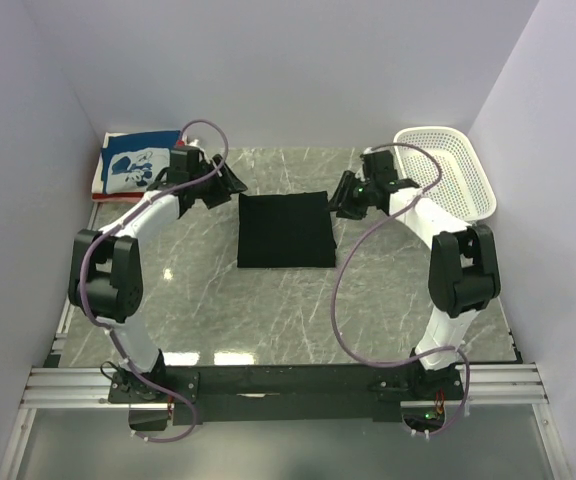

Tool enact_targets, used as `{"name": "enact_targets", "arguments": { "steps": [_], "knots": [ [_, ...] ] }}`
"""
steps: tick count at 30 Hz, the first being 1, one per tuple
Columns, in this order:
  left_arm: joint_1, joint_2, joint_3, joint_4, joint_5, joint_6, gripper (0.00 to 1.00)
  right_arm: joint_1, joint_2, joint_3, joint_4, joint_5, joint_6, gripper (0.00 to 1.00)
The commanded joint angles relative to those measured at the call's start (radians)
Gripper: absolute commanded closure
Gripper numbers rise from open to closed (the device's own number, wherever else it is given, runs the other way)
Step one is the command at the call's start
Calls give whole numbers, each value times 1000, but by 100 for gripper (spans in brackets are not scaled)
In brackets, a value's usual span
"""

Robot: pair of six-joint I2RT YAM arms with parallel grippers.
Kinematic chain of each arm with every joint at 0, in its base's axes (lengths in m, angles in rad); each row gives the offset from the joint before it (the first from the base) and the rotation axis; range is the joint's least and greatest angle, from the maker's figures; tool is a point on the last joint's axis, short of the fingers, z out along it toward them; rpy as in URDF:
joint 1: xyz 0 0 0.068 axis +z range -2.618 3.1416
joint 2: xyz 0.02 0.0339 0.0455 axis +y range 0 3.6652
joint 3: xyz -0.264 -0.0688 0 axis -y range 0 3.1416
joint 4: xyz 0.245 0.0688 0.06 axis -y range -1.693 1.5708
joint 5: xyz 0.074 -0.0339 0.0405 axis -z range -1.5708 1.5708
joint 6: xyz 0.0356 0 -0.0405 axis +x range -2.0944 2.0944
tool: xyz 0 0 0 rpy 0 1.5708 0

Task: Fold and stack the t-shirts
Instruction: Fold the tshirt

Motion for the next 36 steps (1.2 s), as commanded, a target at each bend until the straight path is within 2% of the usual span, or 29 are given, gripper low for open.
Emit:
{"name": "enact_targets", "arguments": {
  "steps": [1, 2, 3, 8, 15, 19, 23, 25, 29, 36],
  "knots": [
    [-40, -47, -35, 36, -6, 30, 36, 56, -44, -43, 75, 12, -8, 53],
    [-44, -43, -30, 38, -3, 36, 38, 64, -40, -45, 78, 12, -6, 55],
    [-49, -9, -4, 32, 10, 36, 45, 76, -32, -46, 84, -6, -3, 57],
    [-56, 153, 111, 62, 41, 47, 55, 82, 66, -36, 149, -91, 23, 61],
    [-50, 410, 298, 29, -6, 73, 54, 32, 264, 64, 164, -172, 60, 62],
    [-37, 485, 306, 39, 11, 45, 54, 18, 304, 47, 172, -180, 69, 62],
    [-29, 450, 277, 70, 35, 36, 50, 12, 292, 21, 187, -186, 68, 62],
    [-29, 415, 275, 59, 31, 45, 44, 13, 267, 10, 189, -184, 65, 62],
    [-29, 262, 272, 13, 18, 50, 39, 13, 224, 15, 161, -174, 49, 62],
    [-46, -6, -25, 108, 83, -27, 39, 16, 112, -9, 161, -160, 58, 62]
  ]
}}
